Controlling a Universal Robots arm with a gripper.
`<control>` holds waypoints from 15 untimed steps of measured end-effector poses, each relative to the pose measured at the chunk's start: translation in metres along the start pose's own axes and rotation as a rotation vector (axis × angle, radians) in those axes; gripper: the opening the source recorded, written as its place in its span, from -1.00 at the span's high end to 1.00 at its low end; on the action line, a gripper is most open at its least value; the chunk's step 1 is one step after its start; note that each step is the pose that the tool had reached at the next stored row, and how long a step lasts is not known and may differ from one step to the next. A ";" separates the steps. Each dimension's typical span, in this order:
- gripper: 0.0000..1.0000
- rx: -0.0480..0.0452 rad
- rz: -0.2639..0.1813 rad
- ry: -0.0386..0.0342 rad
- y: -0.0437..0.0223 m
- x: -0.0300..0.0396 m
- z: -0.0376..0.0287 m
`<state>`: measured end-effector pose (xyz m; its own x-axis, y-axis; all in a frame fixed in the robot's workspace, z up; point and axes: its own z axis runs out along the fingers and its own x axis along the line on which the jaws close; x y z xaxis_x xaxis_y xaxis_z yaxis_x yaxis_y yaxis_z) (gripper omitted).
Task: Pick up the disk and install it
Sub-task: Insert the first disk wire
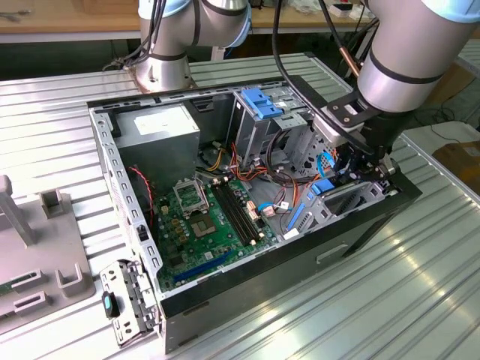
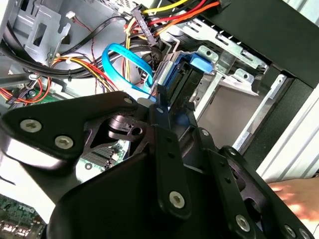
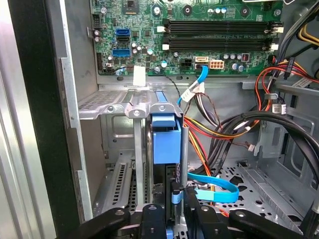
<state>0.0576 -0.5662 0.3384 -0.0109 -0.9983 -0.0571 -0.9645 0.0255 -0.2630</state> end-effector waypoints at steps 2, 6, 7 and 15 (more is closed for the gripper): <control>0.40 0.0001 0.000 -0.0005 -0.0016 -0.0003 -0.0058; 0.40 0.0000 0.001 -0.0048 -0.0053 -0.0011 -0.0195; 0.40 -0.0001 0.002 -0.0060 -0.0063 -0.0013 -0.0230; 0.40 0.0000 0.002 -0.0073 -0.0098 -0.0021 -0.0358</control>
<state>0.0576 -0.5662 0.3756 -0.0109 -0.9979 -0.0646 -0.9644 0.0275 -0.2628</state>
